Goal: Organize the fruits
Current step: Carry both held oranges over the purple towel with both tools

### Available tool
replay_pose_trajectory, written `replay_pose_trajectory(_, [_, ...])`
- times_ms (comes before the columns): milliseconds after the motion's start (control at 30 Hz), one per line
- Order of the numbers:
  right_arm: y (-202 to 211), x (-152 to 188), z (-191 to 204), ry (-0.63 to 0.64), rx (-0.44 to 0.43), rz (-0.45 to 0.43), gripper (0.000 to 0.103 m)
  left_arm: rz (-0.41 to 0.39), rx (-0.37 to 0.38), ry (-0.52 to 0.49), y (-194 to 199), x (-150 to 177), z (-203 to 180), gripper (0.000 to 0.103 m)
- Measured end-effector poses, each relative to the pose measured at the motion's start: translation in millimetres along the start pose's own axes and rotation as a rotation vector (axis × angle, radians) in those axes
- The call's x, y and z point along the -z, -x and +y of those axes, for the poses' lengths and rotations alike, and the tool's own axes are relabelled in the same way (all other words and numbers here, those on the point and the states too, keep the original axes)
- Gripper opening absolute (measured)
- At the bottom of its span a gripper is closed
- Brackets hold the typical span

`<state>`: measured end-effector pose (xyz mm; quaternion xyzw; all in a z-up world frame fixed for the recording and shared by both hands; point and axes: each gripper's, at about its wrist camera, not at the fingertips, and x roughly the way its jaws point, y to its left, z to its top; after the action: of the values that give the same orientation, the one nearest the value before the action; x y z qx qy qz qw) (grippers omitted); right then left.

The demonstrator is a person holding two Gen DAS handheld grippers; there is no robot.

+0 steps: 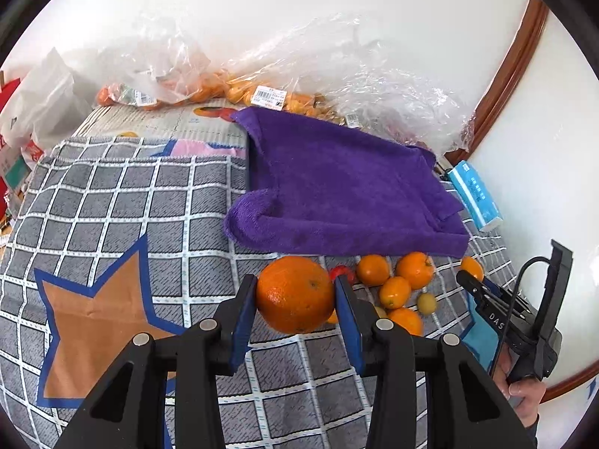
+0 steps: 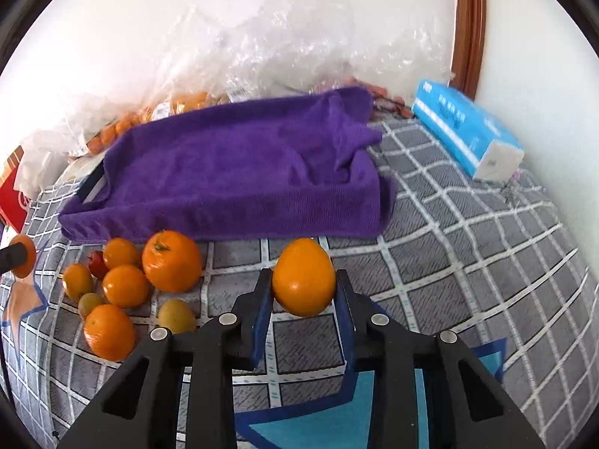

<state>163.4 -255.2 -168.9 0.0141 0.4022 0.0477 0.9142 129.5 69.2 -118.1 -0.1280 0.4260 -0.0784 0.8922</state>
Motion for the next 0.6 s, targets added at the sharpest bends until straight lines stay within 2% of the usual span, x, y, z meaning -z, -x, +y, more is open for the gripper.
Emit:
replay_pose_trajectory(267, [39.5,-33.2,13.5,0.004,-0.055,-0.096,0.032,-0.033,0.010,-0.022,10.6,-24.0,-17.6,0.039])
replay_pose_trajectory(600, [53.9,-79.2,29.5,0.028,-0.075,-0.159,0.032,-0.081,0.006,-0.043,14.6,-67.6,-26.7,0.039])
